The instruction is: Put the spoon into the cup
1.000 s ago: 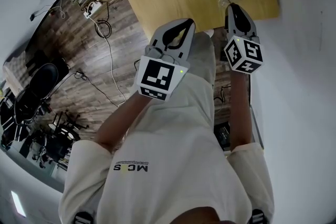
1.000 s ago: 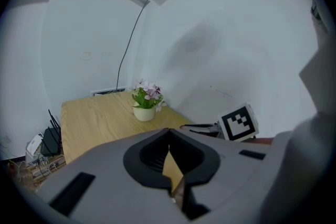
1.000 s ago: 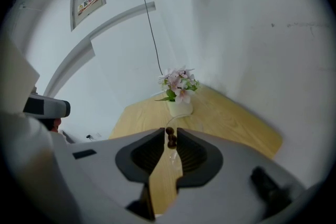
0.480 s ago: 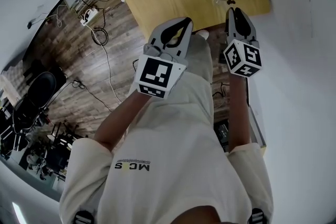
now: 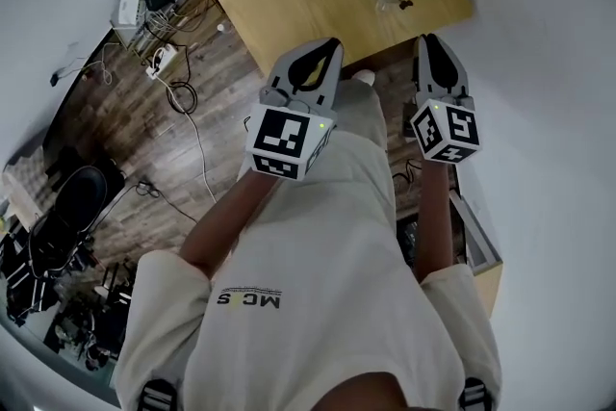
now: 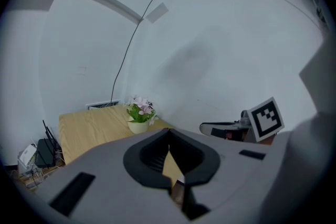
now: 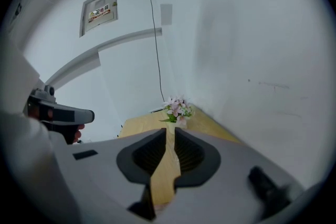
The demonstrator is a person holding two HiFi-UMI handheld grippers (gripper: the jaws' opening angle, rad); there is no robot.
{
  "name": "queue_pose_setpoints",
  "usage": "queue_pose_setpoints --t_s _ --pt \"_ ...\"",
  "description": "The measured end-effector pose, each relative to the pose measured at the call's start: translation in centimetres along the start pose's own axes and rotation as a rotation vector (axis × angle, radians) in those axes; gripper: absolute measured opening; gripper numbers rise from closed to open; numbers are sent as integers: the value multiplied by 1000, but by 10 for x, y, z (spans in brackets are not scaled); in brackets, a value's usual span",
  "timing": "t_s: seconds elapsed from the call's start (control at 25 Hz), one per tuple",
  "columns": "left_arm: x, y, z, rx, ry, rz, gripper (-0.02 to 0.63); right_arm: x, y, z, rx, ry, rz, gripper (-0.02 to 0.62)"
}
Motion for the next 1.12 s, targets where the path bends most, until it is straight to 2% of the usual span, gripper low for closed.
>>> queue_pose_setpoints --t_s 0.28,0.44,0.72,0.88,1.12 --pt "-4 -25 17 -67 25 -21 14 25 -27 43 -59 -14 24 55" --pt "4 -43 32 -118 12 -41 14 40 -41 59 -105 -30 57 55" --pt "11 -45 63 -131 -16 -46 14 67 -57 93 -223 -46 93 55" --pt "12 -47 72 -143 -34 -75 14 80 -57 104 -260 -64 82 55" --pt "10 -51 77 -158 -18 -123 14 94 -50 113 -295 -82 86 55"
Point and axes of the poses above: the fingertips, and each gripper's own axes: z backward along the fingers, x to its left, y out of its underside, the point moved 3 cm from there along z, backward along the fingers, and after that the axes turned 14 degrees about -z, right-handed, at the moved point
